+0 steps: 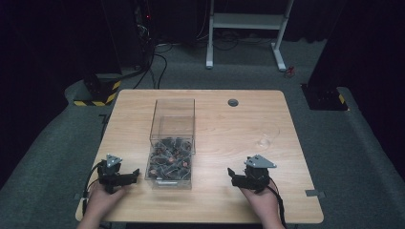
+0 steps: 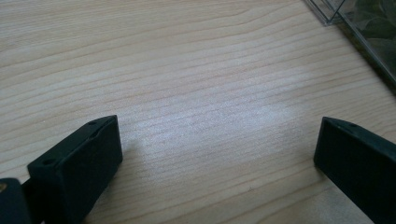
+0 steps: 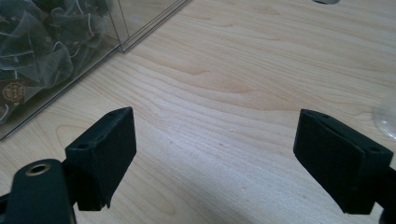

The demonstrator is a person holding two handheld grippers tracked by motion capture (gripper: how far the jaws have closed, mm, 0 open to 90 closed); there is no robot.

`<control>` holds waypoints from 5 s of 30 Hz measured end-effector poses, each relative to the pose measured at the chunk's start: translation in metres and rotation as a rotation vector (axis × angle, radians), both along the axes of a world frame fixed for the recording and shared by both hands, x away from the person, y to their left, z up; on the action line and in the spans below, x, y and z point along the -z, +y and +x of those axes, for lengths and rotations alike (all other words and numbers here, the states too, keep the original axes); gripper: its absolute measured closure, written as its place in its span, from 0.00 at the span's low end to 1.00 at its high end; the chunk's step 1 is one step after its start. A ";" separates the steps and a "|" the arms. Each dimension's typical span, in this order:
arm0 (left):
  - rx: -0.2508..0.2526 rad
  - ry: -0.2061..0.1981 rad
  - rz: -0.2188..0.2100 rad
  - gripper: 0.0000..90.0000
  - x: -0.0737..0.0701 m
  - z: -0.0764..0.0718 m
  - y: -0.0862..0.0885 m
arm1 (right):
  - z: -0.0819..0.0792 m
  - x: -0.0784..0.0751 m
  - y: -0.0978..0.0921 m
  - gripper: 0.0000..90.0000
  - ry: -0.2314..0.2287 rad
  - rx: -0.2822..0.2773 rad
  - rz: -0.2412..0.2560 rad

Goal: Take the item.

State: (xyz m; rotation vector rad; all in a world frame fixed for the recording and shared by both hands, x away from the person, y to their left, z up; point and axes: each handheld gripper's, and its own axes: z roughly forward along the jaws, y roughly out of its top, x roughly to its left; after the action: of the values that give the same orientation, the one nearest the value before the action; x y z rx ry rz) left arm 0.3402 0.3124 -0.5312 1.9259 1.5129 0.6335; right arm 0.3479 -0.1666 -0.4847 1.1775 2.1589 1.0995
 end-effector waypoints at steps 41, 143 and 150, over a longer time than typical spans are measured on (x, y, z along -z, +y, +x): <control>-0.001 0.001 0.001 0.01 0.000 0.000 0.000 | 0.009 -0.050 0.031 0.15 -0.083 -0.049 0.053; 0.007 0.002 0.003 0.01 0.000 0.000 0.001 | -0.012 -0.036 0.170 1.00 0.093 -0.510 -0.022; 0.007 0.004 0.003 0.01 0.000 0.000 0.001 | -0.014 -0.042 0.166 1.00 0.058 -0.506 0.000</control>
State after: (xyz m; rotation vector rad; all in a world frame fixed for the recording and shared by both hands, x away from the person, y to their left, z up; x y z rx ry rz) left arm 0.3399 0.3130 -0.5309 1.9347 1.5071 0.6295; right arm 0.3337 -0.0005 -0.4422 0.6780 2.5804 1.2724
